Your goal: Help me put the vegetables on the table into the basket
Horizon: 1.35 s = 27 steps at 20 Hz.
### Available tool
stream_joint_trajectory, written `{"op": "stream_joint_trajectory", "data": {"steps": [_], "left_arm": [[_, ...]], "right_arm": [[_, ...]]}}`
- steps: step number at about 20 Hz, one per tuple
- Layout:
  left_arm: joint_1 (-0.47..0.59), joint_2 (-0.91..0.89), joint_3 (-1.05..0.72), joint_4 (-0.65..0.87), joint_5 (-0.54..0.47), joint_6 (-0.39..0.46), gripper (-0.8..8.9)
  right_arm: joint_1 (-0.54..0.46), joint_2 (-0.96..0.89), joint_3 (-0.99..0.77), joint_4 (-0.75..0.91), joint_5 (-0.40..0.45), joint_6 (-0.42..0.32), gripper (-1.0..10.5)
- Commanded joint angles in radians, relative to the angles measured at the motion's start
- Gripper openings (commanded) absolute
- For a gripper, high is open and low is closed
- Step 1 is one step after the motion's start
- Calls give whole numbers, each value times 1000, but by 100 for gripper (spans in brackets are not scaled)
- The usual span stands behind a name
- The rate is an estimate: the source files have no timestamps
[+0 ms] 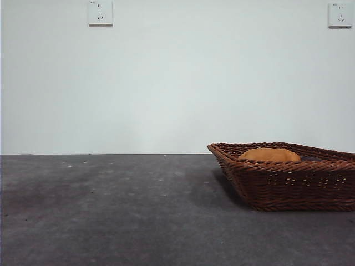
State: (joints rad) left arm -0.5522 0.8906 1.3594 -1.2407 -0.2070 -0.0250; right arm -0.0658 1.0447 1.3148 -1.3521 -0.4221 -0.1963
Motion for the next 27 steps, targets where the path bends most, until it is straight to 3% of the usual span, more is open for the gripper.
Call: {"op": "stream_joint_trajectory", "data": {"steps": [1,3,5,10,13,15,18,21,24,27], "left_arm": [[2,-2,-8,7,-3,11,-4],[2,-2,-7,10,-7,36,-3],[2,-1,-1,37,-18,2,0],[-5,-36,-2,219,-243,21,-1],[55,-96,-7,310,-261,130,-1],[151,-154,-43,417,-200,212,-1],[311,-284,-222,659,-18,274,-1],[413,-404,-459,862,10,283,-1],[482,-534,-711,977,130,255,-1],[521,-639,-950,1098,137,223,-1]], "right_arm": [[1,27,0,27,9,-8,2],[1,52,0,56,11,-8,2],[1,75,0,96,11,-8,2],[1,123,0,236,11,-8,2],[0,142,0,330,15,-8,2],[0,150,0,385,16,-8,2],[0,151,0,443,35,-8,2],[0,150,0,475,38,-8,2],[0,151,0,476,38,-8,2],[0,151,0,477,38,-8,2]]}}
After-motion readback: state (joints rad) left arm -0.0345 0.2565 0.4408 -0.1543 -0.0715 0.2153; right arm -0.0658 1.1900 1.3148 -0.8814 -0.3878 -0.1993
